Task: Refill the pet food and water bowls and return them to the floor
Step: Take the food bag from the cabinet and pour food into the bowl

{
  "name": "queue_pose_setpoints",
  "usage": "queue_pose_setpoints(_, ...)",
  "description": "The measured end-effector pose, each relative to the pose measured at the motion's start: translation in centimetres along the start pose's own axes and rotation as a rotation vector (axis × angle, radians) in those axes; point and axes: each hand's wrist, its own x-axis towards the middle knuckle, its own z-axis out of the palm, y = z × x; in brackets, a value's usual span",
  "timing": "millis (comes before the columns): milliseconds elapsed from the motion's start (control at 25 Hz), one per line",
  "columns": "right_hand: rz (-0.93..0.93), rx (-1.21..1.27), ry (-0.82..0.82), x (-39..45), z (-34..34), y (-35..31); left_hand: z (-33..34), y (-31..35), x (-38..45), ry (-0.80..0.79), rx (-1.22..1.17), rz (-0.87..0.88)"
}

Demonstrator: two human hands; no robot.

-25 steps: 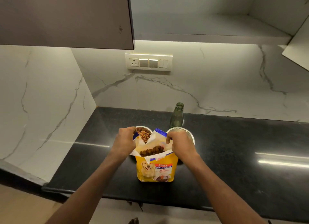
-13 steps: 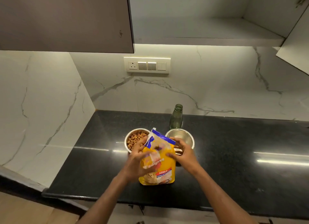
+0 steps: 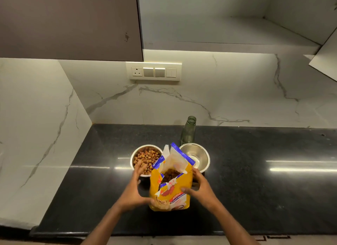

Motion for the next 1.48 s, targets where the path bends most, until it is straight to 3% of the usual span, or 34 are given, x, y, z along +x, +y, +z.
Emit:
queue_pose_setpoints(80, -0.040, 0.046, 0.080, -0.1, 1.8, -0.6, 1.7, 0.3, 1.2, -0.057, 0.083, 0.007)
queue_pose_setpoints(240, -0.009, 0.116, 0.196, 0.0, 2.9, -5.4, 0.8, 3.6, 3.9, 0.110, -0.119, -0.002)
queue_pose_setpoints(440, -0.182, 0.025, 0.231, 5.2, 2.0, -16.7, -5.9, 11.0, 10.1, 0.374, -0.372, 0.032)
queue_pose_setpoints(600, -0.237, 0.023, 0.267, 13.5, 2.8, -23.2, -13.3, 15.4, 18.0, 0.324, -0.340, 0.064)
queue_pose_setpoints(840, -0.026, -0.200, 0.390, 26.5, 5.6, -21.3, -16.4, 10.3, 28.4, 0.304, -0.033, -0.145)
queue_pose_setpoints(1040, 0.096, -0.462, 0.424, 29.4, 5.7, -18.3, -14.5, 4.1, 32.4, 0.288, 0.162, -0.264)
queue_pose_setpoints(1200, -0.034, -0.480, 0.534, 28.2, 4.1, -20.6, -15.6, 6.6, 31.3, 0.312, 0.290, -0.121)
queue_pose_setpoints(1280, -0.118, -0.524, 0.565, 26.3, 3.4, -22.1, -16.4, 8.9, 29.0, 0.358, 0.379, 0.030)
queue_pose_setpoints(1480, -0.375, -0.699, 0.546, 19.4, 3.2, -23.9, -15.3, 13.8, 21.8, 0.485, 0.695, 0.310)
